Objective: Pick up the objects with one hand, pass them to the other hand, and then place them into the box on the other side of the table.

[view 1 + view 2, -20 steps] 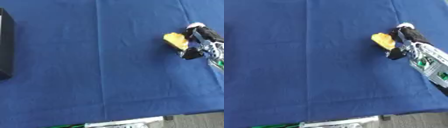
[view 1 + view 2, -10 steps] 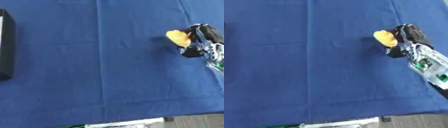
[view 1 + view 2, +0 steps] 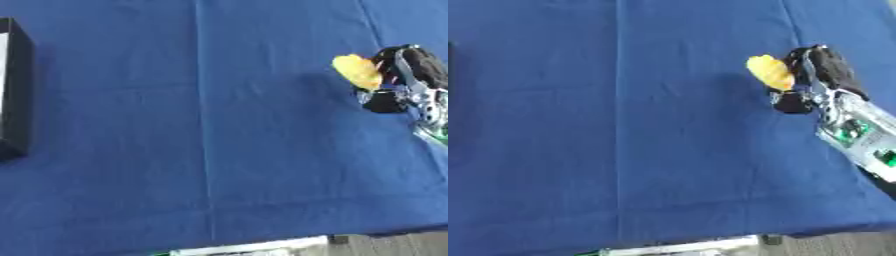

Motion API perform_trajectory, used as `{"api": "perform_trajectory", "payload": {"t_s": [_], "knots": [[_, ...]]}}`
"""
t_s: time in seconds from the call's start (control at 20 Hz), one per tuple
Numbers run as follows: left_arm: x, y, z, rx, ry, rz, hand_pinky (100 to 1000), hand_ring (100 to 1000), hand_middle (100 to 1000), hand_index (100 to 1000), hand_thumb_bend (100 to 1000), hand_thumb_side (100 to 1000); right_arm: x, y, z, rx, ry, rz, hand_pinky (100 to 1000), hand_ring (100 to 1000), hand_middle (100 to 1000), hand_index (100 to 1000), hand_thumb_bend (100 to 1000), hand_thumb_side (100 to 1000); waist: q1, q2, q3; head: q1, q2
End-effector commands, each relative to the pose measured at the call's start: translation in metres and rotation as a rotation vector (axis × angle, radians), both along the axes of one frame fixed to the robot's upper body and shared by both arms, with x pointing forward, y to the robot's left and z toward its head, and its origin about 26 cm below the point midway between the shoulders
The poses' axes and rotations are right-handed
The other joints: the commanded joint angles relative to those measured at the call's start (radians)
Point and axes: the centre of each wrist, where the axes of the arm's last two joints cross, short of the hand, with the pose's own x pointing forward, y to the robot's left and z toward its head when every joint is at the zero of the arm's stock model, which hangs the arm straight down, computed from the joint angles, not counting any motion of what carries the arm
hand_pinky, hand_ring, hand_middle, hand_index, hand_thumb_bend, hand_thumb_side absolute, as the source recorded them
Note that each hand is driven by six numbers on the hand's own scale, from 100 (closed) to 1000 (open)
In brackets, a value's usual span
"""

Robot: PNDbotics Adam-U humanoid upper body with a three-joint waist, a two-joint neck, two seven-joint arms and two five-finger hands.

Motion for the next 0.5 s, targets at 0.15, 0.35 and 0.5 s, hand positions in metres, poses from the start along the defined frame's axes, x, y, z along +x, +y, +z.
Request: {"api": "perform_trajectory", "payload": {"t_s": [0.15,0.35,0.5], "knots": [[-0.005,0.002,0.016,0.024,-0.041,-0.011,712,699,616,735,100,646,0.0,0.0,0.013,0.044,-0.094,0.058,525,546,425,463,153,100,0.003,-0.033,-0.001,0.009,-0.008],[-0.011,-0.007,0.026,0.037,-0.076,-0.067,706,696,618,737,100,622,0.003,0.005,0.016,0.092,-0.141,0.11,510,539,422,457,125,100,0.005,-0.044,0.0,0.007,-0.002],[-0.021,-0.019,0.038,0.049,-0.111,-0.142,702,693,619,739,100,606,0.006,0.011,0.019,0.138,-0.181,0.15,490,532,418,451,100,100,0.007,-0.051,0.003,0.007,0.0]]}}
